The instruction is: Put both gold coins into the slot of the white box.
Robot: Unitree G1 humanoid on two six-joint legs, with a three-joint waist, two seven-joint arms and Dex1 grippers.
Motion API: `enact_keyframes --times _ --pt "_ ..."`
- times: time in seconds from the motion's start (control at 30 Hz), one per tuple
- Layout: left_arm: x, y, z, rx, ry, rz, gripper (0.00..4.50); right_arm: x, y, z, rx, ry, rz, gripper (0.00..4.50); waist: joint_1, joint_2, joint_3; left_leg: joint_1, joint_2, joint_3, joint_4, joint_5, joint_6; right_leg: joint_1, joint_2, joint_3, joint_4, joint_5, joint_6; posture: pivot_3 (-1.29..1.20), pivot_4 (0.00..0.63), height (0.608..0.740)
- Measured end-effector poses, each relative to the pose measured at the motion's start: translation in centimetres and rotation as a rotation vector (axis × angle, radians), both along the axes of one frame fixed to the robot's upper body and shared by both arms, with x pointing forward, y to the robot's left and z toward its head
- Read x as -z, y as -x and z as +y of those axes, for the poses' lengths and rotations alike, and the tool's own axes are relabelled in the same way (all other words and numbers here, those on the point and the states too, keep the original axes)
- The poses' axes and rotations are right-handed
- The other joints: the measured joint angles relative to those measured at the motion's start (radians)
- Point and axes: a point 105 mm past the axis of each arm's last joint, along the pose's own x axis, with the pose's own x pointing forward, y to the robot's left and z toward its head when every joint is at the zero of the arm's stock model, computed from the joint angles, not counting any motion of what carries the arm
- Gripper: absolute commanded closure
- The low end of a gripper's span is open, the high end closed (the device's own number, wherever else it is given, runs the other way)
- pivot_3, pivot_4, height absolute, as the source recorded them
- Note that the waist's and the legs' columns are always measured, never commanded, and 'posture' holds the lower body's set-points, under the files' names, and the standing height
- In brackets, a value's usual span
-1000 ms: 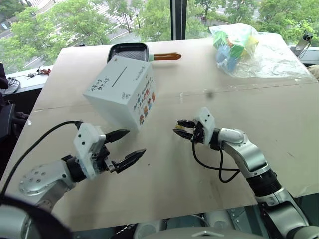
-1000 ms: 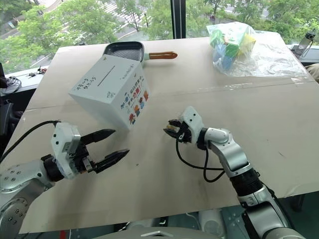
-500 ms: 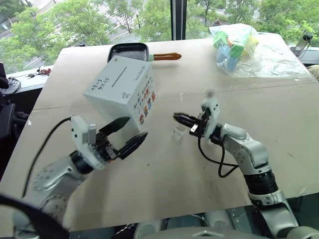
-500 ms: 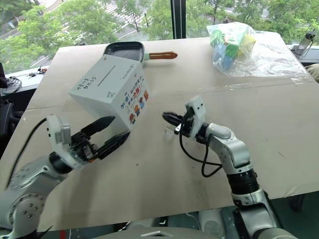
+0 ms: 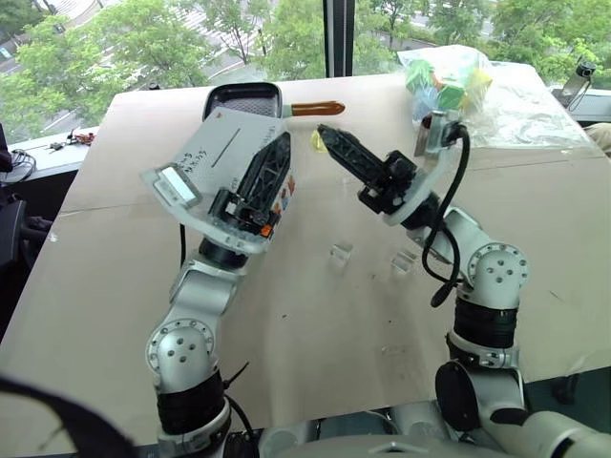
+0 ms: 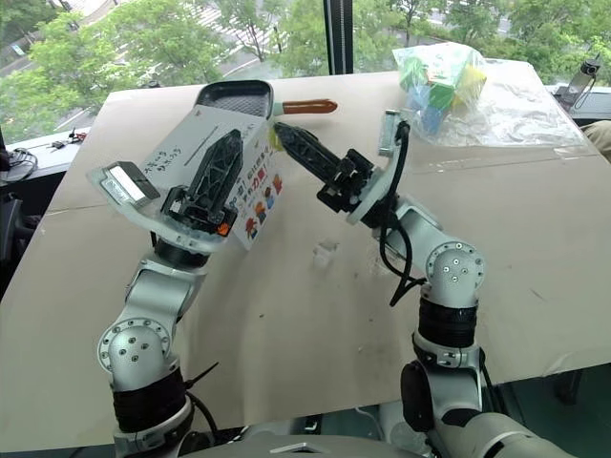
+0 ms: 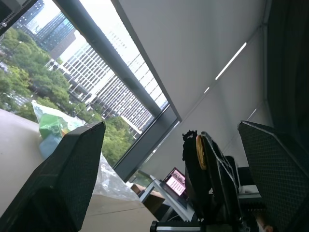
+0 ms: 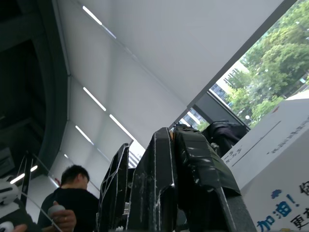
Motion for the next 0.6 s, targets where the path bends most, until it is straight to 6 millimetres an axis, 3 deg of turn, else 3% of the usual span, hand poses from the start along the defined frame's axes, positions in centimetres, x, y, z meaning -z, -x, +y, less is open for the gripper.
enact_keyframes --times 0.23,0.6 --pt "0.3 1.0 -1.5 0.107 0.067 0.02 4.15 -0.5 0.4 0.1 -0.025 -0.023 0.01 4.5 0.002 0.0 0.0 0.0 -0.001 0.001 0.001 0.0 0.0 0.0 0.0 0.001 0.0 0.0 0.0 0.0 0.15 0.721" --pt "0.3 1.1 -2.1 0.125 0.091 0.024 4.15 -0.4 1.3 0.9 -0.073 0.013 -0.011 4.5 0.002 0.0 0.0 0.0 0.0 0.001 0.001 0.0 0.0 0.0 0.0 0.001 0.0 0.0 0.0 0.0 0.15 0.721"
